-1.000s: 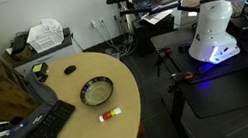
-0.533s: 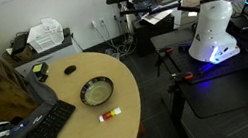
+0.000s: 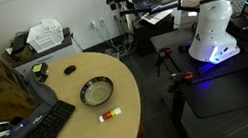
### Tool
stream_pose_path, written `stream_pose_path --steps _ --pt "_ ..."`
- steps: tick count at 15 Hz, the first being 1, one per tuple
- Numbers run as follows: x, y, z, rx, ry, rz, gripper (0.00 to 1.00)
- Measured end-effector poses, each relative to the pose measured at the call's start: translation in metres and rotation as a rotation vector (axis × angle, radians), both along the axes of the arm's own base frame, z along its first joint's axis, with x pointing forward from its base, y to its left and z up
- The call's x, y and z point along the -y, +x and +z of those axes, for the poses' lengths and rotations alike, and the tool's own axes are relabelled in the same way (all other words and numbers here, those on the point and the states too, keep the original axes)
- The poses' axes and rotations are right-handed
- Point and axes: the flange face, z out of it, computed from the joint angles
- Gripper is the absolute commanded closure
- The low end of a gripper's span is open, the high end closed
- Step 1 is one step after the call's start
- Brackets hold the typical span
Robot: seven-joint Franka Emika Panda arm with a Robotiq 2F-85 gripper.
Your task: Get the Cylindrical shaped object from the table and put it in the bowl
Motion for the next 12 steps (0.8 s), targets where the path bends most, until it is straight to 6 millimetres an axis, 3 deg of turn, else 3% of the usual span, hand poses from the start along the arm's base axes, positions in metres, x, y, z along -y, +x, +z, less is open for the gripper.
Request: stream_pose_path --steps 5,12 --pt "-0.072 0.038 -0.035 0.043 0.073 0.112 0.00" --pt "-0.138 0.079 -0.095 0.126 0.180 0.206 0.00"
